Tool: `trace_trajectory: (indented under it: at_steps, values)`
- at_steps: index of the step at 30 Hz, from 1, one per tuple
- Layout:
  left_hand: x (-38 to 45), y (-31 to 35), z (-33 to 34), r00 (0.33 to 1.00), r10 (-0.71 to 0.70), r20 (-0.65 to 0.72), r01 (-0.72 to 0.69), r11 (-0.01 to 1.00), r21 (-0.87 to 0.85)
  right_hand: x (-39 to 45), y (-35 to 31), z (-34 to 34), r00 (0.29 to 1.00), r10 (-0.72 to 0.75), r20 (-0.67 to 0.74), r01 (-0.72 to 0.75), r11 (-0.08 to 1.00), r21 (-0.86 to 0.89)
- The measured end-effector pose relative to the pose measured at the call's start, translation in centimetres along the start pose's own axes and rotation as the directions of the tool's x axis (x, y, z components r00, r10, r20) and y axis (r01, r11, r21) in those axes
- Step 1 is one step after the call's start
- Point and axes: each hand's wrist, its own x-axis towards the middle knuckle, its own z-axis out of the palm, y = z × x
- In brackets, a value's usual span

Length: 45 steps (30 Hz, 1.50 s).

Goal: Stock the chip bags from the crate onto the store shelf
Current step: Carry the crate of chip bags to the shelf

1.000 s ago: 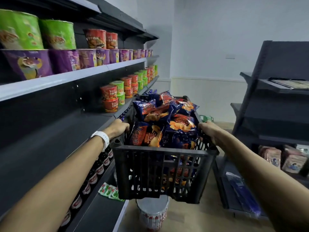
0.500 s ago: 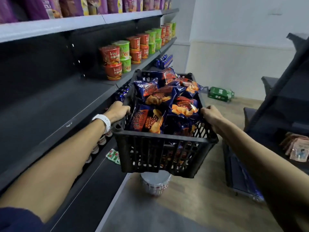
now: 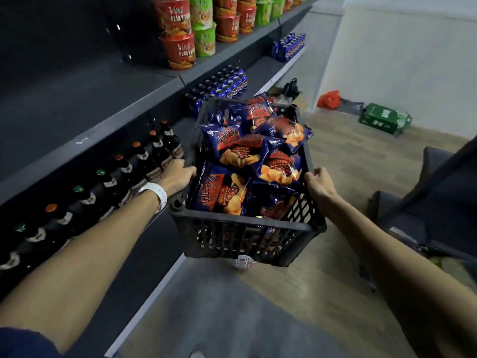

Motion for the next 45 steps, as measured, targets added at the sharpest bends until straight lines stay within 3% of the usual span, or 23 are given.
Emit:
trace_trajectory:
  at_steps: [14,25,45]
  values:
    - [4.7,-7.7,9.5,0.999,-0.045,0.004,0.045,0.999,-0.018,6.1,10.7,5.7,0.998,0.052,0.021,-0.052,0.999,0.005]
    - [10.8,-14.7,17.6,0.991,-0.058,0.123,0.057,0.998,0.010,10.4,20.1,10.8,0.992,0.126,-0.025,-0.125,0.992,0.019]
    - [24.6,-23.5,21.3,0.947,0.025,0.320,-0.050,0.996,0.071,12.1,27.3,23.5,0.955,0.186,-0.232,-0.171,0.982,0.083]
